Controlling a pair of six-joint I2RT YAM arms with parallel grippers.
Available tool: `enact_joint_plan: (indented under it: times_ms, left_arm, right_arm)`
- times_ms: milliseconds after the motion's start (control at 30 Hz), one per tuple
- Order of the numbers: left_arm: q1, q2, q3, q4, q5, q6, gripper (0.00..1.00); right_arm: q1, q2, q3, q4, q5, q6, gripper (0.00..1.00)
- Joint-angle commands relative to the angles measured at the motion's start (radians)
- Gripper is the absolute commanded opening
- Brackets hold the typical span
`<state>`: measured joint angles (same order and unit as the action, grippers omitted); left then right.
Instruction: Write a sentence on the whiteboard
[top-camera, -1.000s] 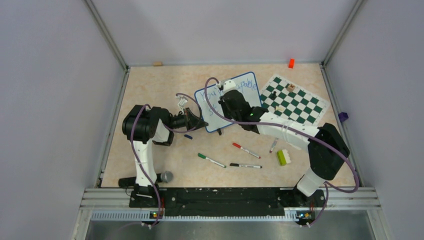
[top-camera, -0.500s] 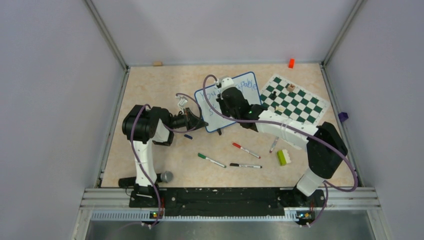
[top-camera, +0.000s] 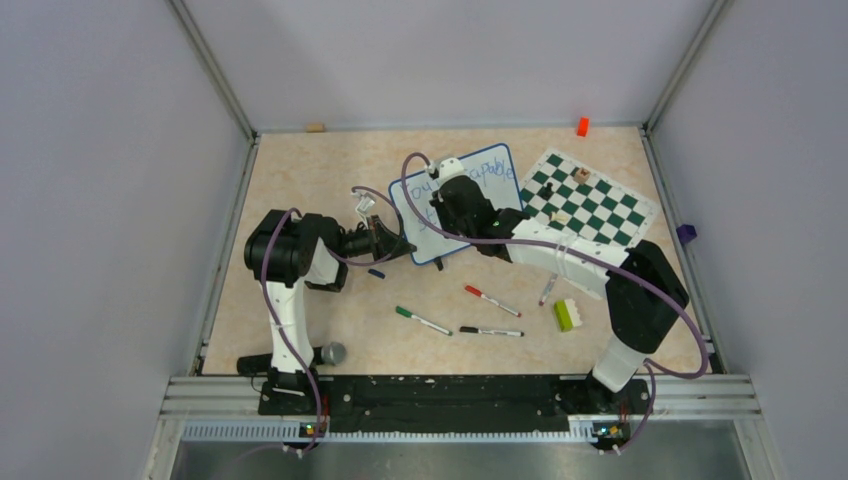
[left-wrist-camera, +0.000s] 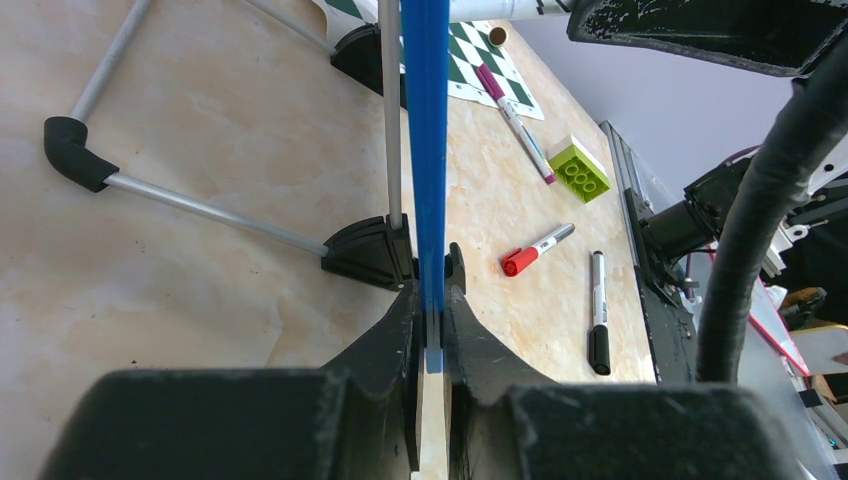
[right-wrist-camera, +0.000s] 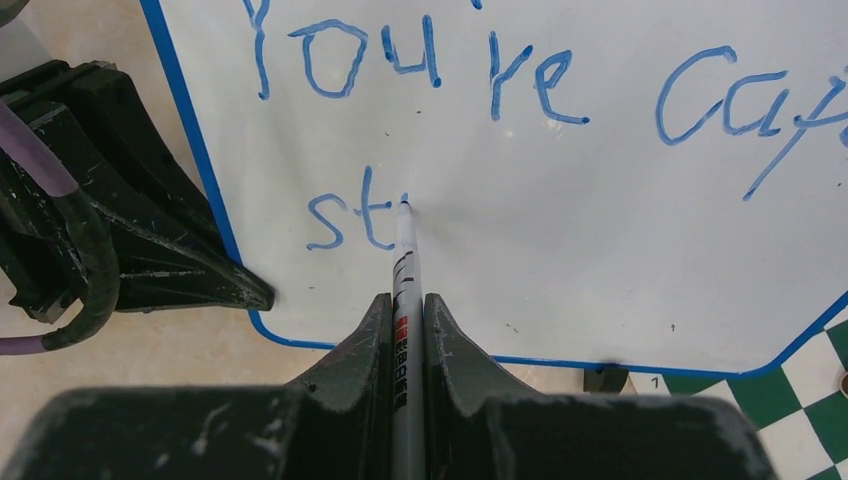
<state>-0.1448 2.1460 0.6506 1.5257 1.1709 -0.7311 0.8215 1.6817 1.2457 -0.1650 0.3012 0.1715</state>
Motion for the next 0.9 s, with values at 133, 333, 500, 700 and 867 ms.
enact_joint_plan:
  times_ms: [133, 333, 500, 700, 867]
  left_arm:
    - [-0.001, -0.031, -0.001, 0.094, 0.046, 0.018, 0.06]
    - [-0.001, -0.030, -0.001, 0.094, 0.045, 0.019, 0.06]
    - [-0.001, -0.031, -0.001, 0.094, 0.045, 0.018, 0.06]
    - [-0.001, -0.028, 0.000, 0.094, 0.044, 0.018, 0.06]
    - [-0.001, -0.028, 0.001, 0.094, 0.043, 0.016, 0.06]
  right_arm:
    - [-0.007, 0.019, 0.047, 0.006, 0.064, -0.024, 0.00]
    - [-0.008, 0.022, 0.059, -0.006, 0.096, -0.023, 0.00]
    - [-0.009, 0.020, 0.061, -0.012, 0.092, -0.022, 0.00]
    - [-0.010, 0.013, 0.049, -0.038, 0.060, -0.029, 0.00]
    - [-0.010, 0.008, 0.033, -0.077, 0.034, -0.056, 0.00]
